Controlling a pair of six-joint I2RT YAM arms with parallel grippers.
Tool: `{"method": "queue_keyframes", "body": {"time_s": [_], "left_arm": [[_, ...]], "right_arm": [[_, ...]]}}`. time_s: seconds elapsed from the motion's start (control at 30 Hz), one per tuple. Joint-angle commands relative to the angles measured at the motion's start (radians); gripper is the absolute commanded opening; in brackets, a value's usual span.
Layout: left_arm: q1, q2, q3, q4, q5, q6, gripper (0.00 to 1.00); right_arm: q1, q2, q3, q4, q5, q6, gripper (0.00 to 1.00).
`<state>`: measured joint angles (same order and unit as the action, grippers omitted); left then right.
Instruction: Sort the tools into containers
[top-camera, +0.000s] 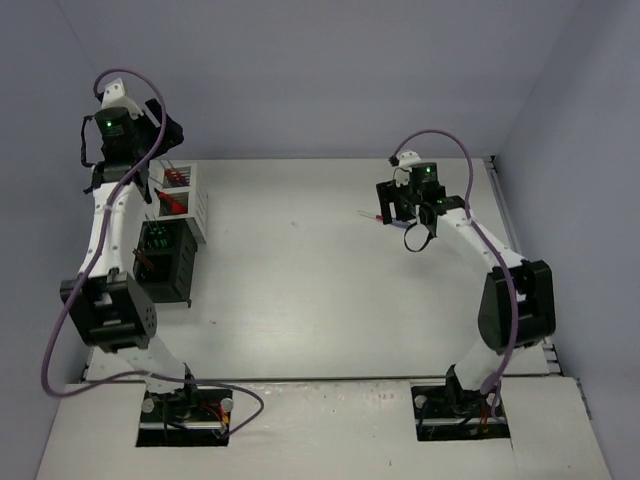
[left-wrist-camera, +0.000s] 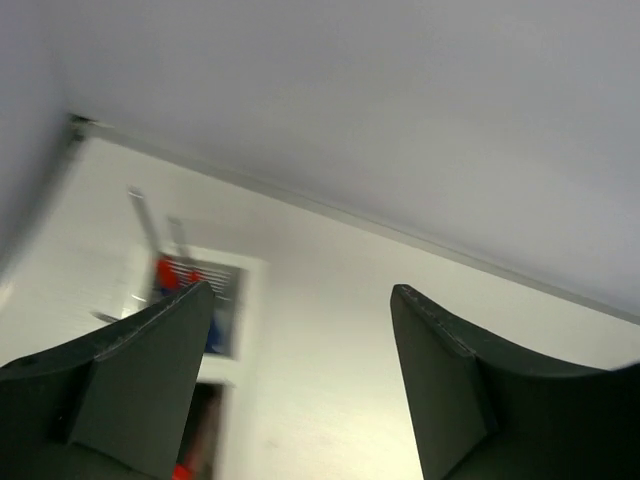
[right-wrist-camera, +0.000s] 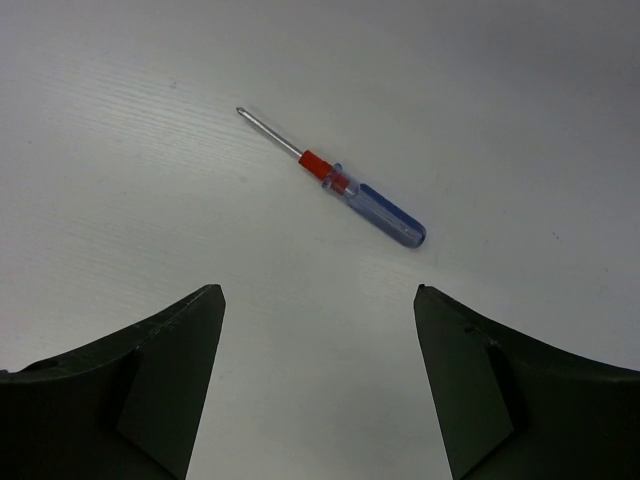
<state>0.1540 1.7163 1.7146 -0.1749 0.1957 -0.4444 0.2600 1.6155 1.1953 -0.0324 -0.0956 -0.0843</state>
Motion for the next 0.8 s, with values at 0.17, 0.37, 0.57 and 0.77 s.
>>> {"method": "queue_keyframes", "body": {"time_s": [0.17, 0.37, 0.57, 0.77], "left_arm": [[-0.218, -0.428, -0.424, -0.085, 0.261, -0.078, 0.69], [-0.403, -0.589, -0.651, -0.114, 0.265, 0.001, 0.69], [-0.426, -0.672, -0.761, -0.135, 0.243, 0.021, 0.69], [-0.426, -0.678, -0.809, -0.139, 0.239, 0.023, 0.69]], "right_arm": [[-0.086, 0.283, 0.233, -0.077, -0.15, -0.156, 0.76], [-0.111, 0.404, 0.287, -0.099, -0.22, -0.219, 0.76], [-0.111, 0.471, 0.29, -0.101, -0.227, -0.235, 0.77], [-0.099, 0.48, 0.259, -0.108, -0.222, -0.216, 0.68]]}}
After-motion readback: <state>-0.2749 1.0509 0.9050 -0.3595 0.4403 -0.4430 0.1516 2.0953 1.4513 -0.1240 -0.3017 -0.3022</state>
